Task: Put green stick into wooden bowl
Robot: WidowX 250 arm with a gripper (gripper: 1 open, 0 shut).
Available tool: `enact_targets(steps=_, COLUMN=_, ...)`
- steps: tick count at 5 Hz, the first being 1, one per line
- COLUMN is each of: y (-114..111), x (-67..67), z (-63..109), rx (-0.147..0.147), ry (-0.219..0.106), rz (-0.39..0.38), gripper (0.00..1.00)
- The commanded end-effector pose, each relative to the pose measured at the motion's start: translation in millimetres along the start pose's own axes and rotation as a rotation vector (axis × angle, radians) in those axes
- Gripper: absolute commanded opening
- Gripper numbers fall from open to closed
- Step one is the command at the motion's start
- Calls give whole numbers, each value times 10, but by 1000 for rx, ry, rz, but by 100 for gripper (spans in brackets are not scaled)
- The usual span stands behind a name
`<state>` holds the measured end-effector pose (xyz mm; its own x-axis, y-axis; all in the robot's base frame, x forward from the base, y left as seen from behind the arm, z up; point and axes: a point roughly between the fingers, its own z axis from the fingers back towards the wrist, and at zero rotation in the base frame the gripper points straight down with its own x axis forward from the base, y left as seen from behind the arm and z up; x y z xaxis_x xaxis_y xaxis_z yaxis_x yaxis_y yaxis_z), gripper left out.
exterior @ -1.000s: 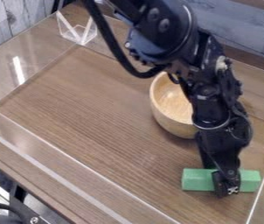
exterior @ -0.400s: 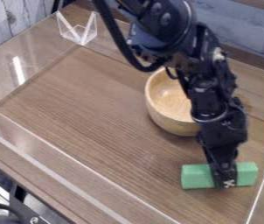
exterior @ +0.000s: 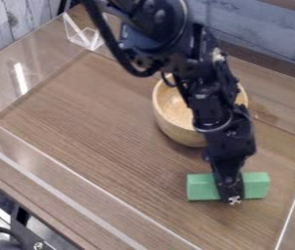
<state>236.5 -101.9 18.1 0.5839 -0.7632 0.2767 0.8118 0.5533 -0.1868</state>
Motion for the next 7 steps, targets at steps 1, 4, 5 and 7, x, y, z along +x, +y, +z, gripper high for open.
enact_targets(steps=1, y=-36, x=15, z=54, rx=19, ry=-31, rz=27, gripper=0)
enact_targets(steps=4, y=226, x=92, z=604, rx=50, ry=-15, rz=6, gripper=0)
enact_targets(steps=5, y=394, x=135, z=762, rx=91, ry=-14, rz=45, gripper=0)
enact_targets(steps=7, y=710, x=30, z=839, rx=139, ry=-3, rz=123, gripper=0)
